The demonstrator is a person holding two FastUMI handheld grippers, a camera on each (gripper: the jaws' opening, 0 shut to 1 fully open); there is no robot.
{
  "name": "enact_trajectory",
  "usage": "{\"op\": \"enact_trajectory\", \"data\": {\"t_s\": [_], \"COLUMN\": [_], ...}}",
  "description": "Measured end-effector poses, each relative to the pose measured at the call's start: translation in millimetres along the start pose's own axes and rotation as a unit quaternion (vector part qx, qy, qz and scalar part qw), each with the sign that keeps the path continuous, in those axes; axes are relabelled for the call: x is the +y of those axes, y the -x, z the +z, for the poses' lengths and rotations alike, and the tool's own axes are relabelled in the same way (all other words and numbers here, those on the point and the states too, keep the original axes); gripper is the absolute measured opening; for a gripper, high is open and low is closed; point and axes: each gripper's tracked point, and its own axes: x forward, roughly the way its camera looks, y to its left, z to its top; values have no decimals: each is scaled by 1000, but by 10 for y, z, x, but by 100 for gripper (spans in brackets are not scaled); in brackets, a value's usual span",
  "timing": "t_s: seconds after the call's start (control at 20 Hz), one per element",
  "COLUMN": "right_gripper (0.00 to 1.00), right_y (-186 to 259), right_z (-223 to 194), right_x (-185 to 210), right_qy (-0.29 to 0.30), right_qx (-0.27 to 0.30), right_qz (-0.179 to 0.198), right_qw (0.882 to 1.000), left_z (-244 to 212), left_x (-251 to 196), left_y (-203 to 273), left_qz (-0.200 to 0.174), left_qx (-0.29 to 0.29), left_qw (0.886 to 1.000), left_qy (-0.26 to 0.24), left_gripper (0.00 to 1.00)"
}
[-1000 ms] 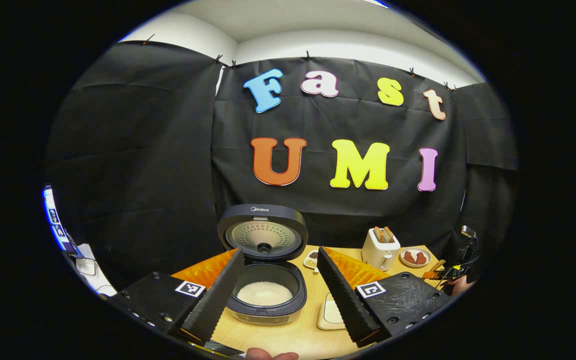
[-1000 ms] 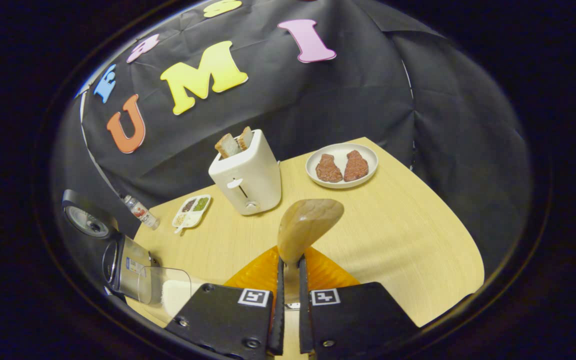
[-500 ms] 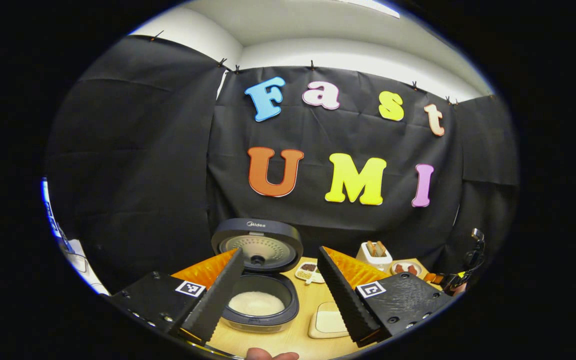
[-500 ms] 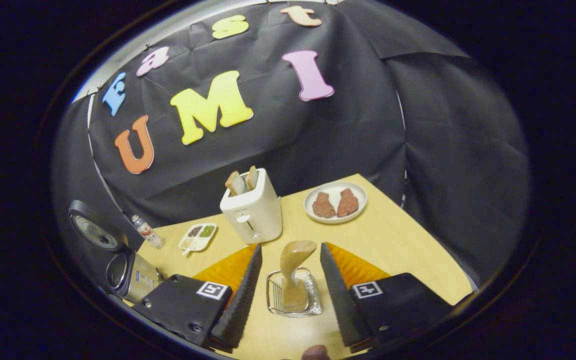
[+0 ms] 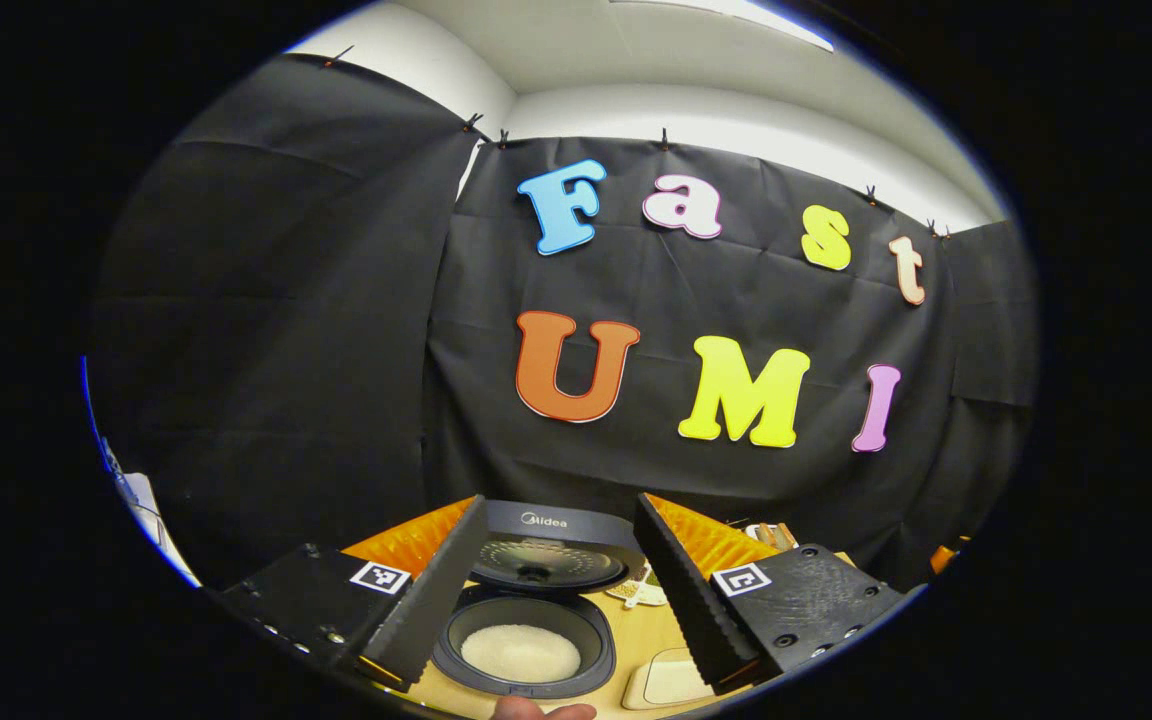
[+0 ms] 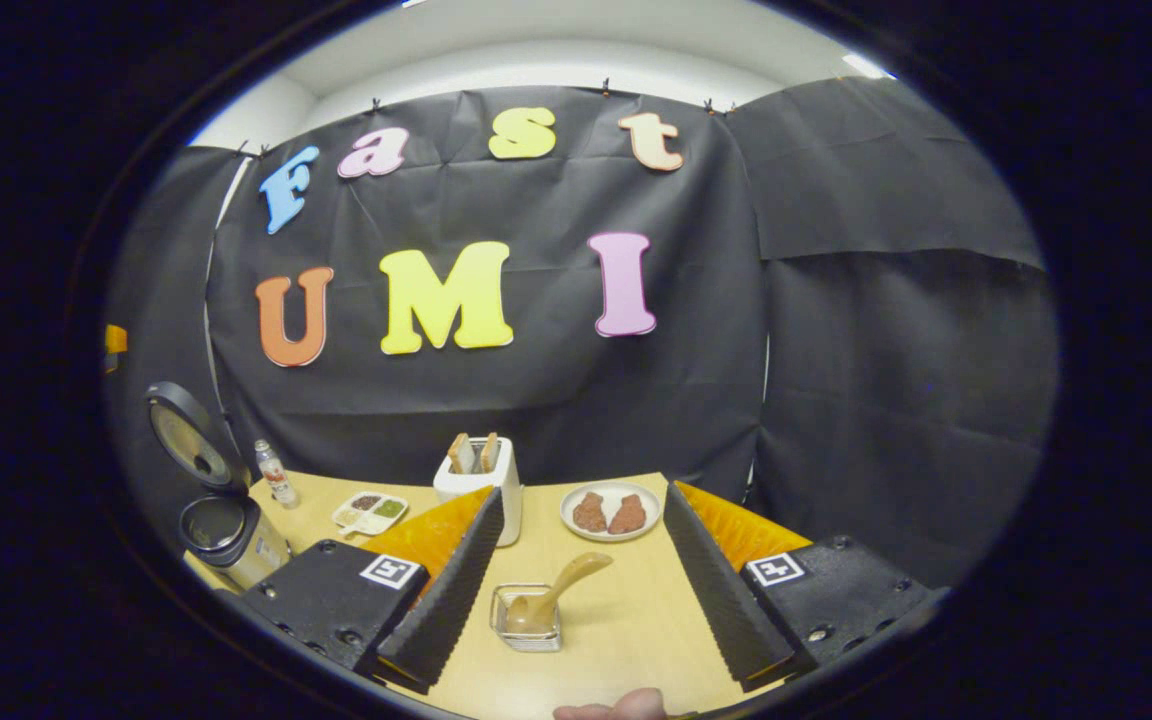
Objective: Close the left gripper, press the button to open the rice cooker; take a wooden spoon from the chopstick holder with the right hand, scoop a spoonful of rice and pour it into the rice cooker, then put the wooden spoon back into the chopstick holder.
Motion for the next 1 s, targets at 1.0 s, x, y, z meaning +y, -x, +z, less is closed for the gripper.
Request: {"op": "enact_trajectory", "data": {"t_s": [1.0], "right_gripper": [100], "right_y": [1174], "right_z": [-468], "right_x": [-711], "right_qy": [6], "right_qx": [36], "right_qz": [-116], "right_qw": [993], "left_z": [-640], "left_x": [-32], "left_y": [-1152], "left_qz": [-40], "left_qx": [127], "left_qw": [987], "left_qy": [-87], "left_gripper": [96]}}
